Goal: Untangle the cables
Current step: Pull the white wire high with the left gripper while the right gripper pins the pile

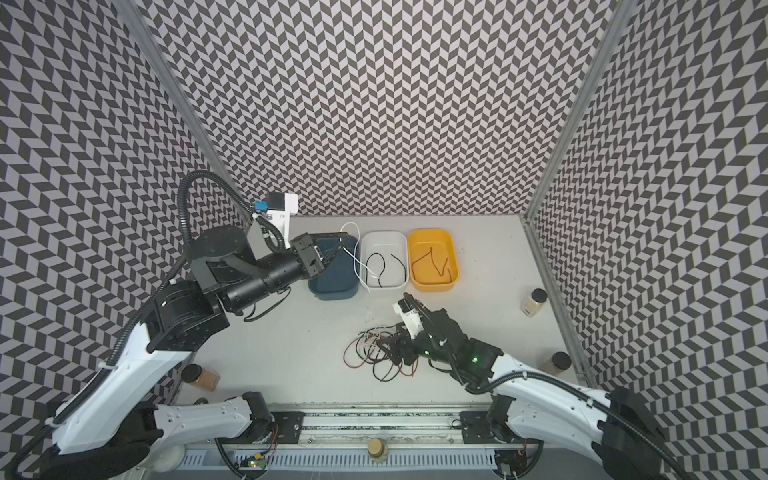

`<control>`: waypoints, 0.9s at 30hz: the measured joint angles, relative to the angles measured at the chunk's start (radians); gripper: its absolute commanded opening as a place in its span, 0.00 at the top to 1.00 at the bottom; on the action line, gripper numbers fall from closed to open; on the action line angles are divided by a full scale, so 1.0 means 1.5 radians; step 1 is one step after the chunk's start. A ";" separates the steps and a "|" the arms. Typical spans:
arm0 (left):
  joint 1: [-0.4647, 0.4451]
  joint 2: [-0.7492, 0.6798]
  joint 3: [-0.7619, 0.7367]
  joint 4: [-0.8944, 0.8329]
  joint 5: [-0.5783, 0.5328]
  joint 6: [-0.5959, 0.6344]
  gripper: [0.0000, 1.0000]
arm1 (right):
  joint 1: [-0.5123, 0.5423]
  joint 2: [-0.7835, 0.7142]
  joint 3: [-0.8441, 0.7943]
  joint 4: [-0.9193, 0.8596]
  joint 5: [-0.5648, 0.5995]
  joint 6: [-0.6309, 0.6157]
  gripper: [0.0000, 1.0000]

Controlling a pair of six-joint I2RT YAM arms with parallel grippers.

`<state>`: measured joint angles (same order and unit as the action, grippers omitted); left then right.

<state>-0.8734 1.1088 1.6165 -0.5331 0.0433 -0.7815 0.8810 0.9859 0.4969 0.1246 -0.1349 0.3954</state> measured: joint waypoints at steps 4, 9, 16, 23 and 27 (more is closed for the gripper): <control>-0.005 -0.001 0.000 0.013 0.007 -0.010 1.00 | 0.000 0.044 -0.011 0.042 0.012 0.010 0.21; -0.022 -0.001 0.000 0.041 0.012 -0.024 1.00 | 0.004 0.124 -0.011 0.102 0.011 0.027 0.24; -0.031 -0.003 0.000 0.056 0.013 -0.029 1.00 | 0.005 0.173 -0.011 0.165 0.032 0.045 0.53; -0.031 -0.024 0.000 0.056 0.010 -0.026 1.00 | 0.005 0.189 -0.011 0.175 0.069 0.047 0.77; -0.031 -0.038 0.001 0.048 -0.004 -0.013 1.00 | 0.005 0.189 -0.011 0.160 0.100 0.048 0.93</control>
<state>-0.9199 1.0519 1.6176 -0.4606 0.0376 -0.8009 0.8886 1.2694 0.4805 0.3641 0.0147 0.4675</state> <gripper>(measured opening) 0.048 0.129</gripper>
